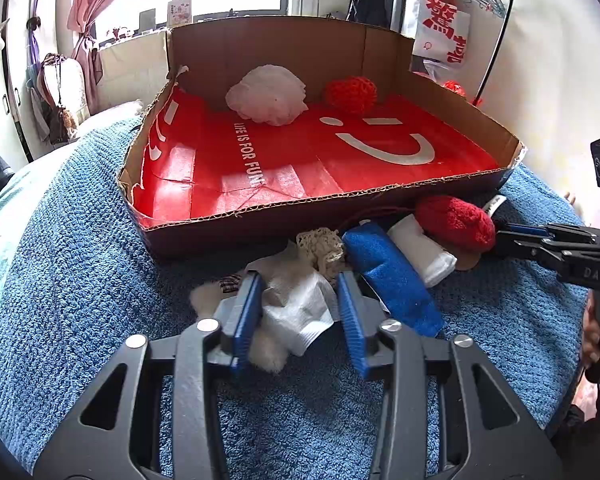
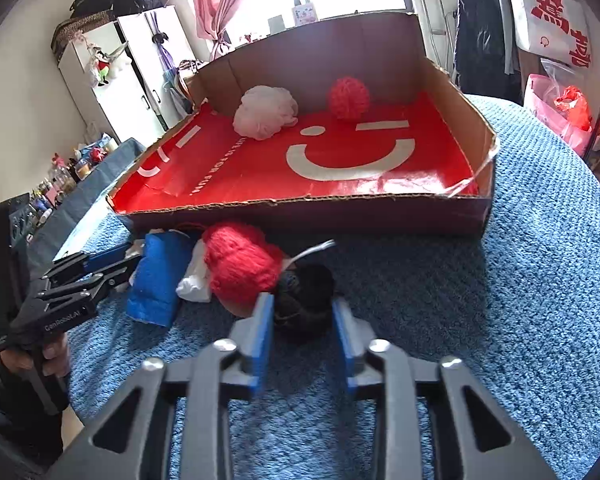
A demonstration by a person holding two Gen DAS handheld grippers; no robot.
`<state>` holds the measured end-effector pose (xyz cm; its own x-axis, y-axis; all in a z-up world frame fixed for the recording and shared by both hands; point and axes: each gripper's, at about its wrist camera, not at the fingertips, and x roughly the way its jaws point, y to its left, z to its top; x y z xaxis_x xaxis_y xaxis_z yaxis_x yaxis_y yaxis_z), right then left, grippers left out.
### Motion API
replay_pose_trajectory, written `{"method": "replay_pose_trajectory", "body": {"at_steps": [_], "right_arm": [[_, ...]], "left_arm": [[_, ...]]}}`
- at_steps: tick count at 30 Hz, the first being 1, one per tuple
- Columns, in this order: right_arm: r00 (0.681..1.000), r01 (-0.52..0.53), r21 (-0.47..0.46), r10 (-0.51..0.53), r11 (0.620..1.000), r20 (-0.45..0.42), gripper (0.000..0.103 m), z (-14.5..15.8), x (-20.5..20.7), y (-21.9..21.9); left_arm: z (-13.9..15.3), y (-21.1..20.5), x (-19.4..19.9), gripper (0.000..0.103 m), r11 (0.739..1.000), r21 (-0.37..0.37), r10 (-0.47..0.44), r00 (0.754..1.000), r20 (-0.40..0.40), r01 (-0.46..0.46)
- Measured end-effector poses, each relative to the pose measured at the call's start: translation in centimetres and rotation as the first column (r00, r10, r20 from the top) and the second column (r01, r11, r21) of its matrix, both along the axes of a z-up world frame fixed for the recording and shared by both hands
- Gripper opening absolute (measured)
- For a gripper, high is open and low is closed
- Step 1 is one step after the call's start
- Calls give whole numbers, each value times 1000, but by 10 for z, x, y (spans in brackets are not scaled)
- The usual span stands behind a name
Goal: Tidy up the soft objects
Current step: 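Grasp the black knit ball with the right tool while the left grasps the white tissue, then carry both items into the box and open both tools to release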
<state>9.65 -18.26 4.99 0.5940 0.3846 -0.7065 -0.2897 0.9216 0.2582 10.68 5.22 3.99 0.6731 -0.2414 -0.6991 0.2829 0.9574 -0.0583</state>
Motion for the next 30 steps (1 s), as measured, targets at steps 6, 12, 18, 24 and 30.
{"method": "replay_pose_trajectory", "body": {"at_steps": [6,12,18,24,30], "right_arm": [[998,27,0,-26,1000,56,26,8,-8,-7],[993,46,11,-47,999,108,26,23,-14,-14],[992,50,16,-52,999,118,26,27,-15,-16],[990,55,16,-56,998,128,26,30,-21,-18],[986,59,19,-61,998,156,26,41,-20,-21]], "left_arm": [[2,1,-6,24,1000,16,-5,1000,12,4],[13,3,-14,24,1000,2,-14,999,36,14],[25,0,-22,24,999,-8,-35,996,76,36],[28,-2,-26,24,999,-9,-43,996,83,44],[36,0,-27,24,999,-14,-39,994,106,41]]}}
